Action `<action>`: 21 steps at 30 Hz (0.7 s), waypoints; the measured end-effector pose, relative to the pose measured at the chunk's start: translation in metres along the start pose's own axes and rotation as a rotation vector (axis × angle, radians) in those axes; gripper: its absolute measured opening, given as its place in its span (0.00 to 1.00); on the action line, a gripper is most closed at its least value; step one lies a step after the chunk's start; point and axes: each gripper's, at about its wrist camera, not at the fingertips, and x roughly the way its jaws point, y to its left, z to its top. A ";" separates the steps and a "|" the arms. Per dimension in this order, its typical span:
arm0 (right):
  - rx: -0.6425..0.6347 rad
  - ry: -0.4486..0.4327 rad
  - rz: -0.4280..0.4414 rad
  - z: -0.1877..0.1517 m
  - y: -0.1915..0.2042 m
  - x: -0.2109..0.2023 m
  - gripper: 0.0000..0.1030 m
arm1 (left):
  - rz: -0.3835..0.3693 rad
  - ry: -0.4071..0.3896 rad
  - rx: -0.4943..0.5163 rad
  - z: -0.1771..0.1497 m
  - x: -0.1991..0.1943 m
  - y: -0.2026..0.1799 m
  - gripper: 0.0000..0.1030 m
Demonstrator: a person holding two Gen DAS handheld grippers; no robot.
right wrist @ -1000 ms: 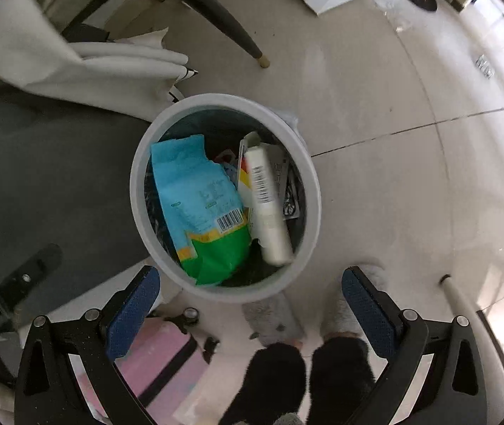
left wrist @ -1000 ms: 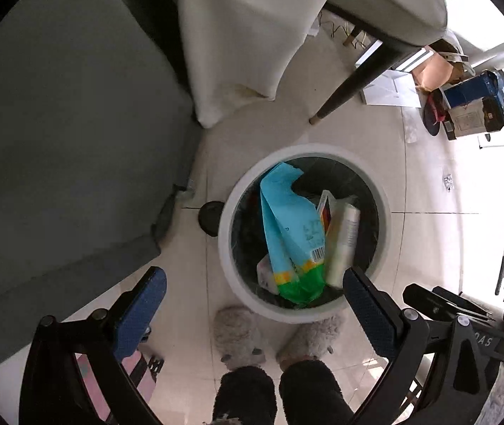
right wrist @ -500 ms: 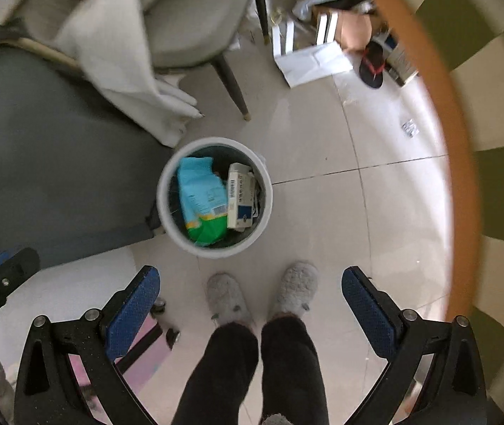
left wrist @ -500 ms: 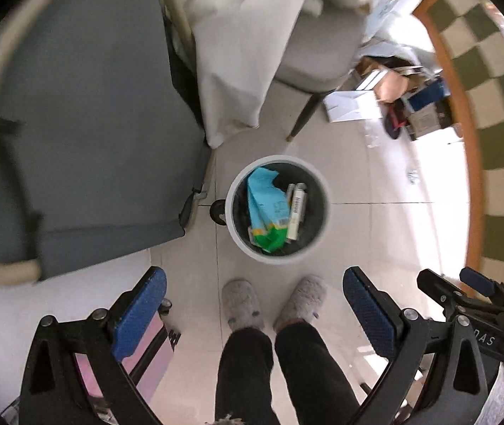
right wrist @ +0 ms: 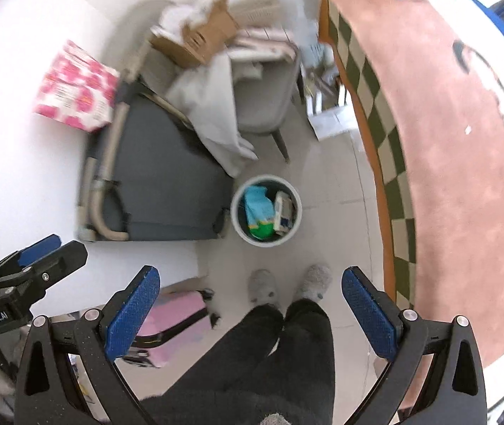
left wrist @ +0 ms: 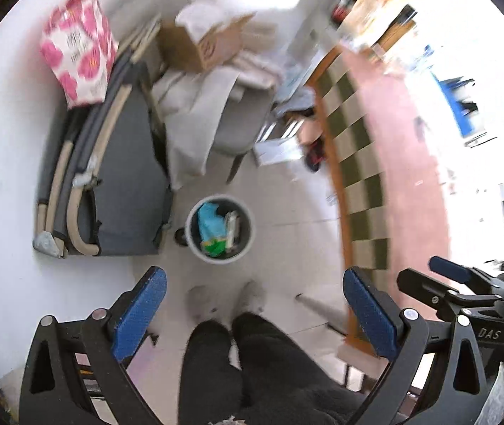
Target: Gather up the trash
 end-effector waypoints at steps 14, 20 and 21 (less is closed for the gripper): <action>-0.089 -0.079 0.132 -0.016 0.045 -0.129 1.00 | -0.133 -0.129 -0.005 -0.009 -0.115 -0.014 0.99; -0.099 -0.080 0.145 -0.020 0.050 -0.141 1.00 | -0.154 -0.135 -0.010 -0.015 -0.128 -0.013 0.99; -0.100 -0.077 0.148 -0.021 0.050 -0.142 1.00 | -0.153 -0.138 -0.011 -0.017 -0.130 -0.012 0.99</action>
